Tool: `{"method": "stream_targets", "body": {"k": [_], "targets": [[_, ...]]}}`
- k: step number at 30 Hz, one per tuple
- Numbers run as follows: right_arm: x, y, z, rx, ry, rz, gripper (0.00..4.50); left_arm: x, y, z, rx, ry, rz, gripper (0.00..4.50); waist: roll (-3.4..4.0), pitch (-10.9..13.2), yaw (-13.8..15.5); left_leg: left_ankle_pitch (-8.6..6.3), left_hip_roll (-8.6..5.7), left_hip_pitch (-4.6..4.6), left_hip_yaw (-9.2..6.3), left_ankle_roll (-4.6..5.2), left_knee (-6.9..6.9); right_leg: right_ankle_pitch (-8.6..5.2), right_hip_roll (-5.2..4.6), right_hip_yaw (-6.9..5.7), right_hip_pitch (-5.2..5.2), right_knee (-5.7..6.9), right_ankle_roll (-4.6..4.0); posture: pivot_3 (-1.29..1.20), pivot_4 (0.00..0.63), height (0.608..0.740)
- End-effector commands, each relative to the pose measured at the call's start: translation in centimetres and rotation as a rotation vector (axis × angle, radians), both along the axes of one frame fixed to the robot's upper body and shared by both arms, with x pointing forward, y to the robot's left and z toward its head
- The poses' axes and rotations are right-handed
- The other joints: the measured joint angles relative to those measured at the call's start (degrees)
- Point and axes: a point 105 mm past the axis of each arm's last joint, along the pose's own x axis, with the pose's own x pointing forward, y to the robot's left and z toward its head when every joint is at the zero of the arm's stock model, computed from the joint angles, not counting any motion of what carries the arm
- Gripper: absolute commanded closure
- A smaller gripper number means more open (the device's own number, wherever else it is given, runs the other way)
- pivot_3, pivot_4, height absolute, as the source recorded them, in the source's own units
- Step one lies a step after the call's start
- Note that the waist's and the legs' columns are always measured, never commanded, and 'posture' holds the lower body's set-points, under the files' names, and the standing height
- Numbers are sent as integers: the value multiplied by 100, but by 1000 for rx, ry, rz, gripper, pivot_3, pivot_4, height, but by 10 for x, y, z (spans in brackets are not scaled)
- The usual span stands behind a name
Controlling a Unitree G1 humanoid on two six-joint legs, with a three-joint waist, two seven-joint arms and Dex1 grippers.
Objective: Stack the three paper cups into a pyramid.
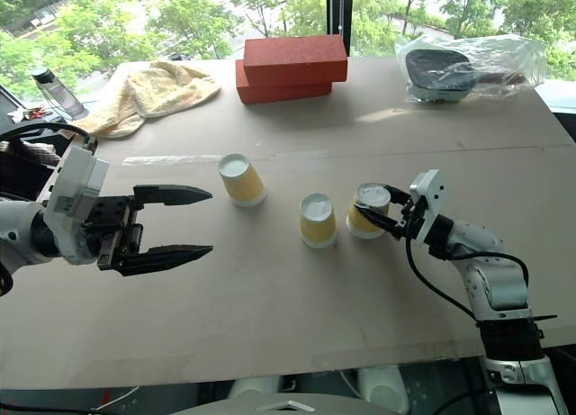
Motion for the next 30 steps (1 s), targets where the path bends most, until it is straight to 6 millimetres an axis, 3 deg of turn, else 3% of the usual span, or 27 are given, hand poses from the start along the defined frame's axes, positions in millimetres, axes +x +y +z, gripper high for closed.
{"method": "stream_targets", "body": {"k": [1,9,14,18,21,30], "targets": [[-5,7,5,-38,-62,27,2479,2,1,7,22,-50,-12,0,0,0,17,0,0,-1,-1,0,3,0,4,0,0,0,0,0,150,740],[-3,9,-5,-54,-70,16,2479,4,-2,12,30,-59,-27,0,-1,-1,33,9,-1,-7,-3,-17,8,0,4,-2,1,-4,0,0,150,740],[-7,7,-3,-30,-40,39,100,4,-3,11,30,-61,-24,0,-2,-1,34,9,0,-7,-4,-16,9,0,6,-2,1,-2,0,0,150,740],[-10,2,-3,-31,-13,43,32,3,-4,10,24,-57,-22,0,-3,-2,35,9,0,-7,-4,-16,10,0,6,-2,1,-3,0,0,150,740],[-13,-4,9,-14,-41,35,32,5,-3,9,-21,-68,23,0,-1,-2,36,9,1,-7,-6,-15,10,0,6,-3,1,-3,0,0,150,740],[-25,-21,35,41,-104,35,32,32,11,-1,-233,-253,299,0,-6,-7,50,0,5,-8,-16,1,19,1,4,-8,10,0,0,0,150,740]]}}
